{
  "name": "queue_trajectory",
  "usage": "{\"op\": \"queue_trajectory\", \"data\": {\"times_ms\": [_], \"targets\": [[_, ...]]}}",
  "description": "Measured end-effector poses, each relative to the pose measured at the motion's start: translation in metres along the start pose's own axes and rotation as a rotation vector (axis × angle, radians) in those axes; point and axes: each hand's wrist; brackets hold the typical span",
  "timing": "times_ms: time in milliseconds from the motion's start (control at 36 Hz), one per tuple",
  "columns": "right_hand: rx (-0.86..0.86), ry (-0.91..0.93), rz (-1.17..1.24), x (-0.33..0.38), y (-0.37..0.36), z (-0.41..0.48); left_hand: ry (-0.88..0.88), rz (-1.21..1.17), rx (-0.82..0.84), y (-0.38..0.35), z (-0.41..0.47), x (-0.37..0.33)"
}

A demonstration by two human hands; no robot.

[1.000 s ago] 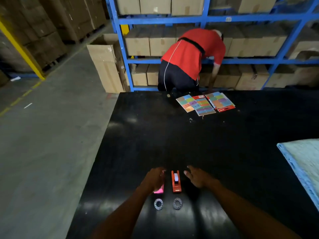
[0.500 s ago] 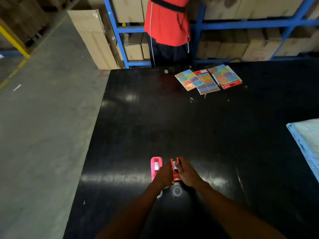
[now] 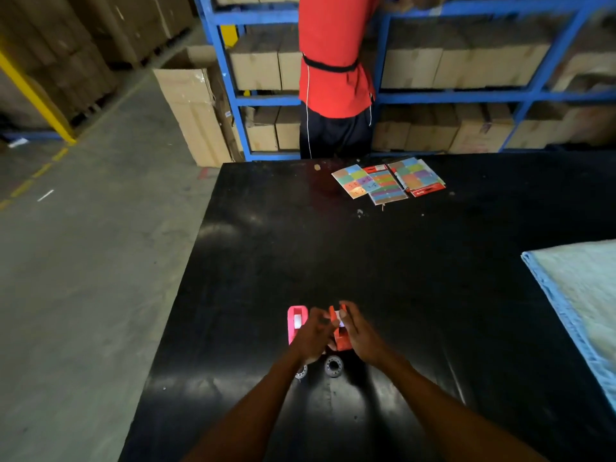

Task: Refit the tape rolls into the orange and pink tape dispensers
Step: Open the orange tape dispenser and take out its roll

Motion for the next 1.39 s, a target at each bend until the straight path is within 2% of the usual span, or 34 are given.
{"op": "queue_trajectory", "data": {"times_ms": [194, 333, 611, 750, 833, 917, 1083, 1389], "targets": [[-0.003, 0.045, -0.046, 0.017, 0.006, -0.027, 0.01, -0.164, 0.041, -0.004, -0.022, 0.006], [-0.059, 0.003, -0.101, 0.011, 0.017, -0.039, 0.001, -0.22, 0.033, 0.002, -0.046, 0.007], [-0.138, -0.049, -0.05, 0.008, 0.034, -0.053, 0.019, -0.007, -0.07, 0.009, -0.065, 0.02], [-0.139, -0.044, -0.014, 0.015, 0.036, -0.068, 0.051, 0.214, -0.178, -0.008, -0.06, 0.03], [-0.143, -0.043, -0.005, 0.011, 0.041, -0.074, 0.089, 0.306, -0.148, -0.024, -0.043, 0.046], [-0.141, -0.062, 0.007, 0.007, 0.046, -0.079, 0.093, 0.468, -0.19, -0.036, -0.054, 0.034], [-0.136, -0.068, -0.001, 0.005, 0.058, -0.084, 0.111, 0.619, -0.123, -0.067, -0.048, 0.028], [-0.111, -0.133, 0.072, -0.016, 0.073, -0.072, 0.134, 0.741, -0.156, -0.102, -0.032, 0.013]]}}
Point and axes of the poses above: each hand's wrist, its own z-axis towards the middle knuckle, its own y-axis out of the back of the hand, x = y × z, and after that the axes turned 10 degrees about y, right-handed
